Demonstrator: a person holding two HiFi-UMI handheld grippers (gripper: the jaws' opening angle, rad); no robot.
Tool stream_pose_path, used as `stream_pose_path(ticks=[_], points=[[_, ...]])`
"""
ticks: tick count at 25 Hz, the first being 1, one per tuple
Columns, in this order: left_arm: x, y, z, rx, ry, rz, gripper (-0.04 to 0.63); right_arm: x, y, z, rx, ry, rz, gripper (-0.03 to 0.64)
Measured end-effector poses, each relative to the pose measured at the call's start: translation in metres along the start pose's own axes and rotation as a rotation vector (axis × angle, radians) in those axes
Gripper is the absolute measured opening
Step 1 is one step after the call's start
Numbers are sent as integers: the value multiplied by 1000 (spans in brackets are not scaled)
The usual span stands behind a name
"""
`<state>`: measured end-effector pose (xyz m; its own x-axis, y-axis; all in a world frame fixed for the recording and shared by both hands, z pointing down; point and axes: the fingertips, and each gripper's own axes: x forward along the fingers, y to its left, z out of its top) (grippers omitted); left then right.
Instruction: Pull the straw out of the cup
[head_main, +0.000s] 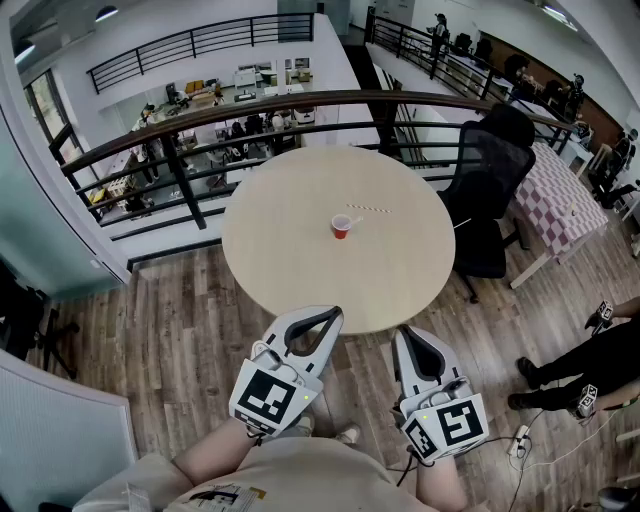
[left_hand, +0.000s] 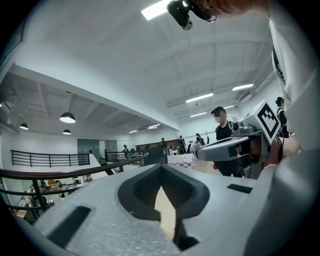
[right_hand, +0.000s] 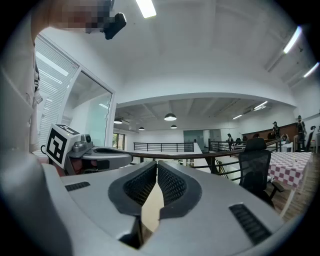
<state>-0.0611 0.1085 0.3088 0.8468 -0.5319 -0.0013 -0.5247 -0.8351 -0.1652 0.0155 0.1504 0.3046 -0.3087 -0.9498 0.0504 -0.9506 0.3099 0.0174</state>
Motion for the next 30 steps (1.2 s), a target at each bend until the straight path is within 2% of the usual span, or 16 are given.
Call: stream_pose_path(ticks=[9,23,30], points=[[8,-9,-2,-2,16,8,12,-3,-14,-1,40,-27,12,26],[28,-37,-10,5,48,24,12,-16,-36,-6,0,-9,31,26],[43,-55,-15,24,58,27,12,-28,-52,-22,8,9,37,26]])
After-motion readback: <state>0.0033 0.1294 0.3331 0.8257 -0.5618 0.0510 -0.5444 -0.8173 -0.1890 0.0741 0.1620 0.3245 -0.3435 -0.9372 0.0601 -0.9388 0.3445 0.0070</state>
